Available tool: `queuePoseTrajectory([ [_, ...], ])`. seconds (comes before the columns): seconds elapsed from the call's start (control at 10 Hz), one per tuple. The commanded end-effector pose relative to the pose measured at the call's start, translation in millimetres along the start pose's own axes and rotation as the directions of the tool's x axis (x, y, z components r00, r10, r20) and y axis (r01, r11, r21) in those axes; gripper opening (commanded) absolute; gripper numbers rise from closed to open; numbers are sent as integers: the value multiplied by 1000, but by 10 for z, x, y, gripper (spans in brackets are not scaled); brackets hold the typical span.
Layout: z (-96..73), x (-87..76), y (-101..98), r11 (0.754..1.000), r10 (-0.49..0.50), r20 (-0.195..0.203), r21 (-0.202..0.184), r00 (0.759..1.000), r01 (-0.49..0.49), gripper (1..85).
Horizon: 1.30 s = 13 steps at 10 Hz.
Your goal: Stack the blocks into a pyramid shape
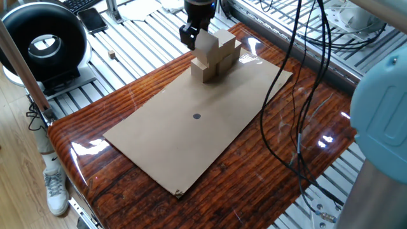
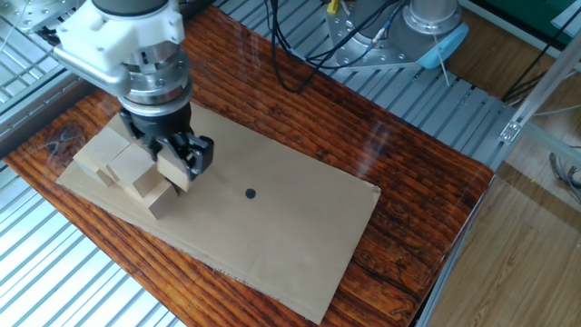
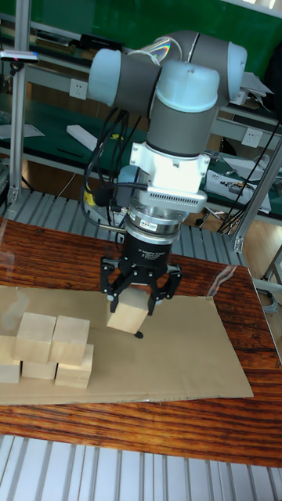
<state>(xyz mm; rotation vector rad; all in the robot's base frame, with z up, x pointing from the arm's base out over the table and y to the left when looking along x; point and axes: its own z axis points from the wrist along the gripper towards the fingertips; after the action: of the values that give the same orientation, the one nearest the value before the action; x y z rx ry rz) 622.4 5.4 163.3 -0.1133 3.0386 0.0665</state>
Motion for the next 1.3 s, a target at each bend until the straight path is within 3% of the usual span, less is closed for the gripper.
queuePoseTrajectory([
  [0.0, -18, -103, 97, 995, 87, 36, -44, 996, -85, 10],
  [0.3, -38, -327, 133, 986, 159, 116, -73, 980, -151, 10],
  [0.4, -36, -317, 114, 985, 165, 113, -67, 980, -158, 10],
  [0.5, -68, -232, 122, 985, 166, 81, -66, 983, -160, 10],
  [0.6, -312, -147, 108, 984, 169, 50, -74, 984, -165, 10],
  [0.8, -596, -43, 51, 985, 156, 14, -81, 988, -154, 10],
  [1.2, -685, -13, -447, 999, -20, 39, 32, 999, 18, 10],
])
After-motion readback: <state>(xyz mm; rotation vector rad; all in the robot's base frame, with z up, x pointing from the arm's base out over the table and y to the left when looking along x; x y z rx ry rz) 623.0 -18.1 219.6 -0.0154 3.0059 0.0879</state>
